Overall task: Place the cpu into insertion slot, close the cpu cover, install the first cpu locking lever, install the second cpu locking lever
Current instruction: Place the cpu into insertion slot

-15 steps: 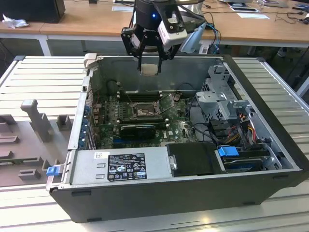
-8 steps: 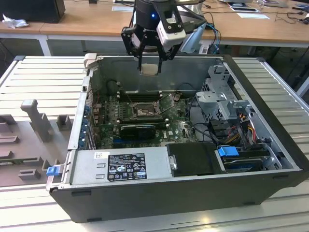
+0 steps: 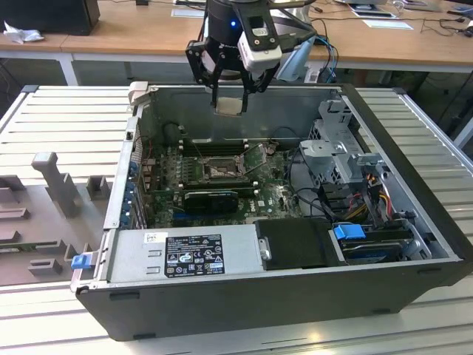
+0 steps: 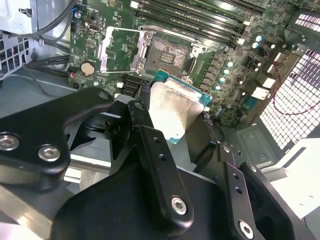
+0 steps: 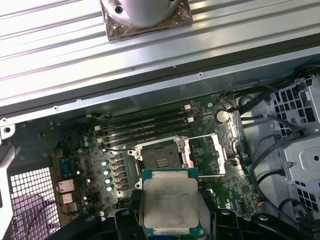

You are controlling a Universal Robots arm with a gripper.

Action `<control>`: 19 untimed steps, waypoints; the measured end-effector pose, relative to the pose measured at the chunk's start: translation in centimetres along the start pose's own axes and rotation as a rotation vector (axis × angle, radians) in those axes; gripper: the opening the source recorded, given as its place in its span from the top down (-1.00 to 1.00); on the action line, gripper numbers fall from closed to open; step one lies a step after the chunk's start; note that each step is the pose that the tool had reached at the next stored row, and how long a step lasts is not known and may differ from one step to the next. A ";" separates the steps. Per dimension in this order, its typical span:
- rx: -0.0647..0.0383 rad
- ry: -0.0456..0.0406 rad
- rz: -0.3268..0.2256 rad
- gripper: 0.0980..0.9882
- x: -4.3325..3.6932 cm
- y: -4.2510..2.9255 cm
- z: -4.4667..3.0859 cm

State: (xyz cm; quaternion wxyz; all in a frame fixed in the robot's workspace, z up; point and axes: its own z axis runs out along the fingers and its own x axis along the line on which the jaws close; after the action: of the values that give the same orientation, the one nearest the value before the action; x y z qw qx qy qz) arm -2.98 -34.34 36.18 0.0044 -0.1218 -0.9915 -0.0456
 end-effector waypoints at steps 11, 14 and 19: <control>-0.001 -0.0041 0.046 0.03 0.00 0.00 0.00; -0.001 -0.0051 0.058 0.03 0.00 0.00 0.00; -0.002 -0.0066 0.074 0.03 0.00 0.00 0.00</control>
State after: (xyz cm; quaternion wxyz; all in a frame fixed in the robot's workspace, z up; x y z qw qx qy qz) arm -2.98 -34.34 36.18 0.0027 -0.1587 -0.9863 -0.0457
